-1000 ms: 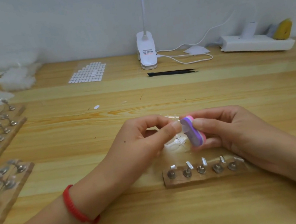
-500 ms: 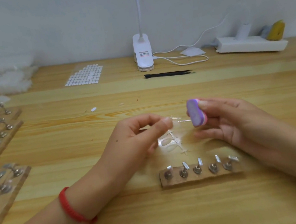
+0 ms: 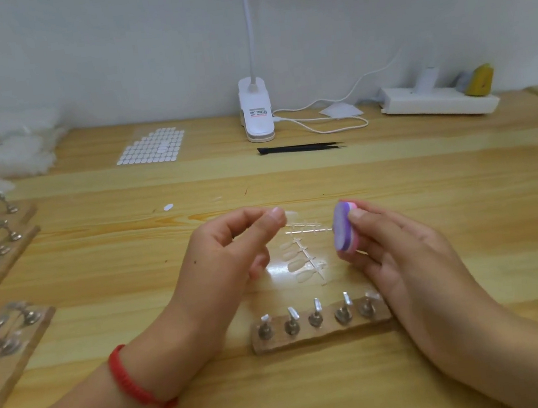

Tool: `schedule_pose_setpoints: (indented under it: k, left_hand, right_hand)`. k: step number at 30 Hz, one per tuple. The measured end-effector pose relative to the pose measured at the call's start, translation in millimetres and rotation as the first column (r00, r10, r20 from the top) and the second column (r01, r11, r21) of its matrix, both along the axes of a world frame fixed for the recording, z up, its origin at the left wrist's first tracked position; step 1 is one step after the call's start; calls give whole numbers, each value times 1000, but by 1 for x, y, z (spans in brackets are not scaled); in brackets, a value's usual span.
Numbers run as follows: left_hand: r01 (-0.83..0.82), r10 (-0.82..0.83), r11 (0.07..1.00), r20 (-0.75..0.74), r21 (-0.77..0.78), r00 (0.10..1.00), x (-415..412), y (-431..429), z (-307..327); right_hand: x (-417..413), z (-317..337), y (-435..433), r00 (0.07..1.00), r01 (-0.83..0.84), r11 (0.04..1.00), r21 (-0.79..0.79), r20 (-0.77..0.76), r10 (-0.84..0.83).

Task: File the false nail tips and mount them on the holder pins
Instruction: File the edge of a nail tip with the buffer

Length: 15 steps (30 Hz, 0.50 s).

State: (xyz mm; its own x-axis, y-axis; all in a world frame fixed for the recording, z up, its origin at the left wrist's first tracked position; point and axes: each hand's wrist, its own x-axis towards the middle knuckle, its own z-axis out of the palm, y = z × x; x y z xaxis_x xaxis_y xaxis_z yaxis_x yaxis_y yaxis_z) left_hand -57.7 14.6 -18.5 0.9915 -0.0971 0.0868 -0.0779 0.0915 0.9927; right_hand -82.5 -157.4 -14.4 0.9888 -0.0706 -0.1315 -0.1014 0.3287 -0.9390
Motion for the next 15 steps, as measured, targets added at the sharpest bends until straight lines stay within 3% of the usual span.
schedule_pose_setpoints:
  k: [7,15]
  left_hand:
    - [-13,13,999,6,31,1000,1,-1,2]
    - [-22,22,999,5,37,1000,0,-2,2]
  right_hand:
    - [29,8,0,954,-298,955,-4,47,297]
    - [31,0,0,927,-345,933,-99,117,356]
